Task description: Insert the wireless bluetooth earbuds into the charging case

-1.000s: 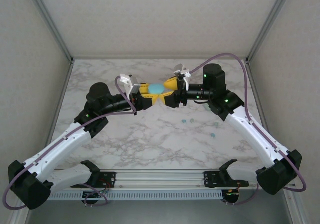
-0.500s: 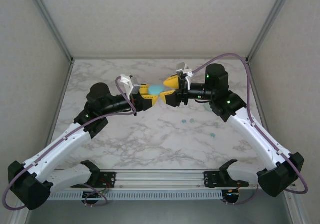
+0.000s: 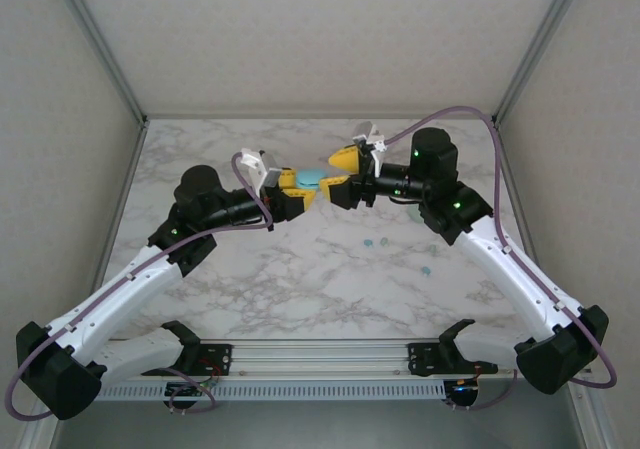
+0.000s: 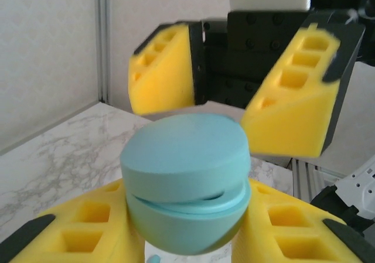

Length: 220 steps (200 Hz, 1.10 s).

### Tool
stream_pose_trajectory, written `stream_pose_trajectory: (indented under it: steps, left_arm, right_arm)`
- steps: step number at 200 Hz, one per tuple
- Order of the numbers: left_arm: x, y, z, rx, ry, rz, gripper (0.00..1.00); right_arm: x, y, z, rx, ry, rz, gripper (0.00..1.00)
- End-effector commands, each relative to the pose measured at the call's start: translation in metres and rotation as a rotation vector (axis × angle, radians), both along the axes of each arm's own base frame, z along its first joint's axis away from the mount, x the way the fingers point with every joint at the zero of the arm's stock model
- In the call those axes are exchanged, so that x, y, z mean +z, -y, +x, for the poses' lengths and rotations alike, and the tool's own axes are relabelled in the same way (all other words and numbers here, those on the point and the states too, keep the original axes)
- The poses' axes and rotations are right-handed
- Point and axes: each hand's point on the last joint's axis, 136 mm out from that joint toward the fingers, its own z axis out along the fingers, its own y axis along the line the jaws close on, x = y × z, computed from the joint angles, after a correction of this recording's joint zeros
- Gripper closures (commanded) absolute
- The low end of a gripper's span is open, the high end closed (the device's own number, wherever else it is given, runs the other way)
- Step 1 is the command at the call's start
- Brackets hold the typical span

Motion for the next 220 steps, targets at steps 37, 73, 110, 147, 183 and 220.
stream_pose_trajectory:
  steps: [37, 73, 110, 147, 183, 220]
  left_arm:
    - [0.015, 0.010, -0.024, -0.111, 0.036, -0.018, 0.75]
    - [0.008, 0.005, -0.014, -0.038, 0.036, -0.007, 0.74]
    - [-0.002, -0.002, -0.002, 0.048, 0.025, 0.002, 0.74]
    - [-0.003, -0.007, 0.006, 0.107, 0.026, -0.021, 0.74]
    - [0.001, -0.011, 0.005, 0.125, 0.036, -0.036, 0.74]
    - [0.000, -0.014, 0.001, 0.127, 0.040, -0.038, 0.74]
  right_arm:
    - [0.010, 0.004, 0.030, -0.147, 0.030, 0.040, 0.30]
    - [0.022, 0.006, 0.028, -0.155, -0.037, 0.070, 0.28]
    - [0.048, 0.022, 0.015, -0.206, -0.133, 0.110, 0.24]
    - [0.026, 0.068, 0.034, -0.504, -0.189, 0.036, 0.23]
    - [-0.085, 0.164, 0.076, -0.998, -0.518, -0.174, 0.35]
    - [-0.196, 0.190, 0.068, -1.037, -0.913, -0.351, 0.46]
